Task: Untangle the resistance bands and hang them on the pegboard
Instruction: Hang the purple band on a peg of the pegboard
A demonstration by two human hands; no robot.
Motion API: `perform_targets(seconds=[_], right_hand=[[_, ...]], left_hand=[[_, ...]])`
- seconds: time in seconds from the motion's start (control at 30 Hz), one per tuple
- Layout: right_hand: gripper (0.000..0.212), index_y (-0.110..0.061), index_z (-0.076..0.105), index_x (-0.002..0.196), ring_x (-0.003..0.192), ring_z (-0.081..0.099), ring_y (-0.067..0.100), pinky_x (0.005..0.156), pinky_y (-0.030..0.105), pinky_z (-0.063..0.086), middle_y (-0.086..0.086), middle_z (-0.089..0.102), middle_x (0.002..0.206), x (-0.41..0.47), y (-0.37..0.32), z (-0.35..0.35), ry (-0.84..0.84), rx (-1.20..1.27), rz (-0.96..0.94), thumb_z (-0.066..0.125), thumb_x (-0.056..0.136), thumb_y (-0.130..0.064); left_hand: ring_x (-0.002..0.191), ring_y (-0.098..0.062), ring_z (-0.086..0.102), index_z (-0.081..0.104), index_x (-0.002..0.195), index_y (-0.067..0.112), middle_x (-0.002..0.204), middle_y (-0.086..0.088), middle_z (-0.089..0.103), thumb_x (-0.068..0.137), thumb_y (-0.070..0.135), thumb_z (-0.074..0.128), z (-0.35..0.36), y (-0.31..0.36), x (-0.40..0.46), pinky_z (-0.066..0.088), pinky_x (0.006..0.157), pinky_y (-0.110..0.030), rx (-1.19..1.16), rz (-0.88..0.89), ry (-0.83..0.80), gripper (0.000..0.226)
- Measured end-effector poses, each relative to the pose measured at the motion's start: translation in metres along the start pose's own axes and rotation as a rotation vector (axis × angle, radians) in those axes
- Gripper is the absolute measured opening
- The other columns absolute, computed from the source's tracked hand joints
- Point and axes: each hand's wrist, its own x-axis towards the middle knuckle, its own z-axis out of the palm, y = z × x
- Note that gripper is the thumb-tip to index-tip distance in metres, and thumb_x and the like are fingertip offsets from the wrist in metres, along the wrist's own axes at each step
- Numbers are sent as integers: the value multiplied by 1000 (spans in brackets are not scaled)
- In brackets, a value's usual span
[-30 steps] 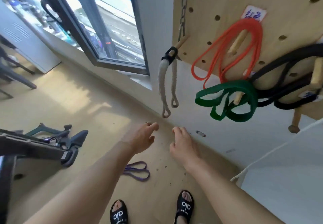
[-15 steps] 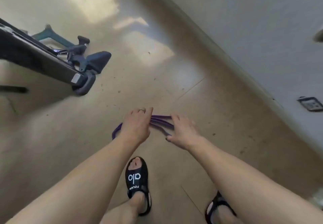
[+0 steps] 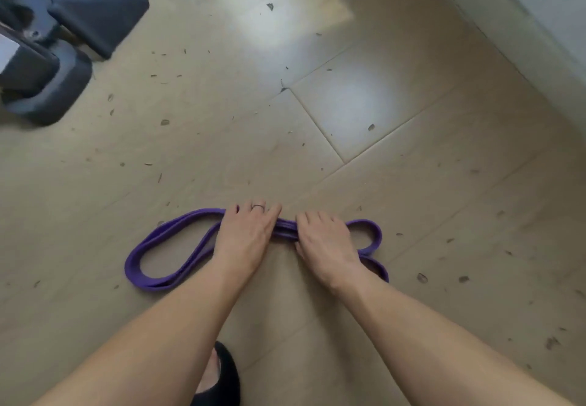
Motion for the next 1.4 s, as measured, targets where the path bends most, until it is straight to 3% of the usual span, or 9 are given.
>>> perform_targets(seconds=[0.1,0.23,0.37,0.43,0.67,0.9,1.0,1.27,1.4], right_hand=[[24,-16,59,93,71,63,32,49,36,36,8,60,84,-13,5,-17,-9,82,-34,73,75,-8],[37,-24,47,95,77,58,29,50,33,30,4,57,90,-56,9,-92,21,224,12,74,71,-17],[45,-28,47,95,77,58,23,45,31,34,-5,59,82,-118,15,-194,103,290,80,74,59,-21],[42,-28,53,88,73,58,20,45,27,28,-9,60,75,-152,22,-254,154,284,141,76,54,-24],[15,-32,41,81,87,47,19,59,34,35,-10,58,78,-296,76,-474,313,484,378,54,73,-29],[21,-32,49,76,83,43,6,63,23,37,-13,51,72,-436,116,-640,609,761,621,63,79,-16],[28,-33,47,80,81,39,11,60,19,26,-18,45,71,-491,126,-692,698,688,675,67,82,-13],[31,-28,66,107,93,46,12,74,13,35,-17,63,94,-615,152,-774,884,556,730,68,80,-13],[25,-25,67,105,94,49,11,80,25,45,-13,65,95,-661,179,-787,929,607,769,70,82,-15]], left_hand=[[105,-27,62,42,126,21,115,-6,60,98,15,53,-14,5,-14,45,72,-34,-83,60,-51,30],[52,-20,61,42,94,23,65,0,59,47,14,92,-65,7,-60,41,35,-26,-184,174,4,69],[106,-26,60,42,125,18,108,-6,66,90,26,63,-192,6,-113,46,79,-36,-241,206,-102,41],[114,-26,55,38,130,20,119,-5,62,98,33,53,-263,9,-138,43,85,-35,-277,271,-104,38],[97,-28,53,30,98,26,103,-5,64,98,48,56,-522,50,-232,33,70,-37,-246,523,138,34],[77,-21,47,41,111,22,85,5,55,90,39,68,-739,109,-324,43,70,-38,-246,708,235,38],[79,-18,49,51,118,26,85,8,53,92,46,65,-801,142,-358,38,68,-34,-149,837,282,36],[80,-12,61,55,106,29,89,10,66,88,47,70,-908,235,-423,53,75,-28,-182,1044,289,30],[79,-10,61,56,102,29,86,11,64,85,47,72,-936,288,-440,51,75,-27,-212,1111,291,29]])
